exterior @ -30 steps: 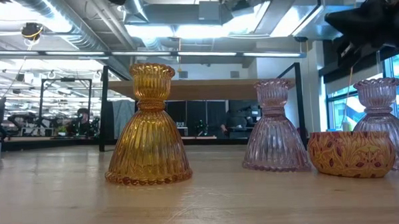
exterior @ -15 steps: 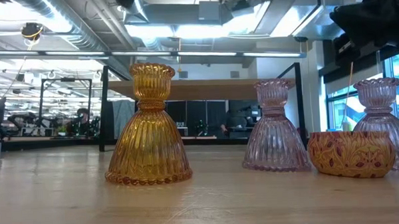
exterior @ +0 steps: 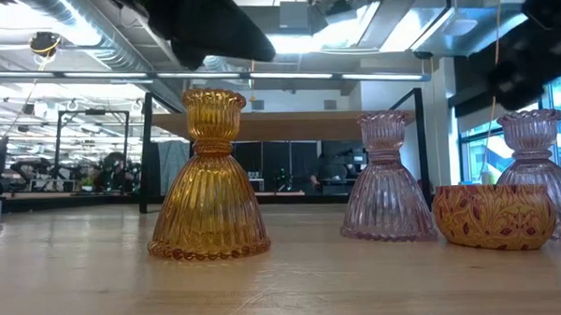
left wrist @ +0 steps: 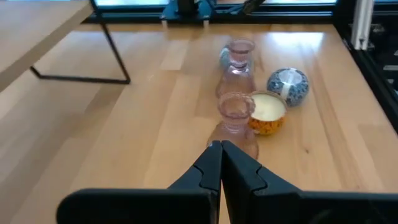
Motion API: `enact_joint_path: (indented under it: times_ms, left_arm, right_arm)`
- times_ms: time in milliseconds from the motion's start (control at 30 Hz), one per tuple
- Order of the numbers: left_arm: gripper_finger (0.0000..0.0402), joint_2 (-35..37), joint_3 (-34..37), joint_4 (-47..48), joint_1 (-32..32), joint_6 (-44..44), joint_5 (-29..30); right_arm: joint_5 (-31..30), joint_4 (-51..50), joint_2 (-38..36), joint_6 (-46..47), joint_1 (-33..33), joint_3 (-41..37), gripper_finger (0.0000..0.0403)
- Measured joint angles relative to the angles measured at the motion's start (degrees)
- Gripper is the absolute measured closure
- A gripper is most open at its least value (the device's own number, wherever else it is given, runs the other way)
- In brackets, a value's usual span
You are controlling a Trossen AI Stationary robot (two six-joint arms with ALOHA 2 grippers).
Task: Pick & Place candle stick holders
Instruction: Put the light blue scented candle on the shelf
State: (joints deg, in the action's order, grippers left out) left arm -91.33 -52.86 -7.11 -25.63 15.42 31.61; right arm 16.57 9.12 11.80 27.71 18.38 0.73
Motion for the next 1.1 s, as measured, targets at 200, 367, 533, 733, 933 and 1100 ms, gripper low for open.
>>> enact_joint_path:
  times_ms: [200,367,533,733,933,1100]
  left_arm:
    - [0.04,0.0,0.0,-2.5,-0.2,-3.9,0.0]
    - [0.04,0.0,0.0,-3.0,0.0,-5.6,0.0]
    - [0.04,0.0,0.0,-3.3,0.0,-5.7,0.1]
    - [0.04,0.0,0.0,-3.3,0.0,-5.7,0.1]
    - [0.04,0.0,0.0,-3.8,0.3,-7.8,0.4]
    - [0.04,0.0,0.0,-3.9,1.0,-9.2,0.3]
  right_arm:
    - [-11.7,5.4,5.6,3.6,15.0,0.0,0.0178]
    - [-27.0,9.4,12.4,-6.3,27.6,2.5,0.0178]
    - [-36.5,10.5,20.2,-10.9,34.9,5.1,0.0175]
    - [-39.2,10.7,27.2,-8.8,36.4,6.2,0.0153]
    - [-39.0,13.6,28.0,-6.2,36.4,6.3,0.0152]
    - [-40.1,15.9,28.0,-6.7,36.3,6.3,0.0153]
